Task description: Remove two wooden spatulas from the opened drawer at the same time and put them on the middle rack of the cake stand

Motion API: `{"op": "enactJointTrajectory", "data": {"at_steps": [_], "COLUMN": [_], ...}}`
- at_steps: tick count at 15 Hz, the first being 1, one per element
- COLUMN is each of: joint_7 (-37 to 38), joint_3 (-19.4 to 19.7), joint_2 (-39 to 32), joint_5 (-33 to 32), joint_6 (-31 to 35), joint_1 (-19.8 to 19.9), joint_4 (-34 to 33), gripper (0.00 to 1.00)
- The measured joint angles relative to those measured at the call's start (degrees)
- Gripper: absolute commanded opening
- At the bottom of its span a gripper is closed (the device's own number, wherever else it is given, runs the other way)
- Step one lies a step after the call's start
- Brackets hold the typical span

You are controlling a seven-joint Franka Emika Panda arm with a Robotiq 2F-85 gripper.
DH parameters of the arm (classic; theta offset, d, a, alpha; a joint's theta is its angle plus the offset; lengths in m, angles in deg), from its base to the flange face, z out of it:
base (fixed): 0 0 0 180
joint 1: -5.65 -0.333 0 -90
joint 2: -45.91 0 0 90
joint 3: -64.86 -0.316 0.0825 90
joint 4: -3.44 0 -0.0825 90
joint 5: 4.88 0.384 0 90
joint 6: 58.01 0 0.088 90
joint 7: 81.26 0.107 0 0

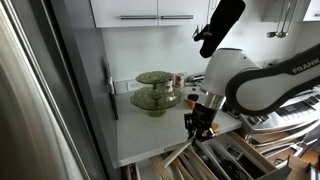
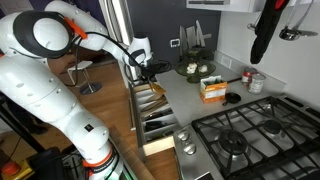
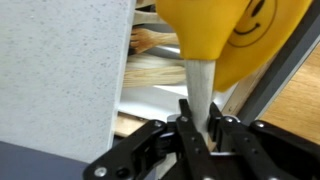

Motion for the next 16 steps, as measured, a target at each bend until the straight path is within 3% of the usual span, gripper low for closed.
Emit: {"op": "enactJointTrajectory", "data": {"at_steps": [5, 10, 11, 16], "joint_7": [-2.73, -2.02, -1.48, -1.32], "joint_3": [2.77, 2.86, 2.88, 3.03], "joint_2": [2.16, -1.37, -2.53, -3.45], "joint_5": [-3.08, -11.74, -13.41, -13.64], "joint_6": [1.20, 9.90, 11.39, 11.76], "joint_1": [-0.09, 0.72, 1.11, 0.91], "joint_4": [-5.13, -9.53, -10.24, -10.69], "gripper": [0.05, 0.05, 0.20, 0.20]}}
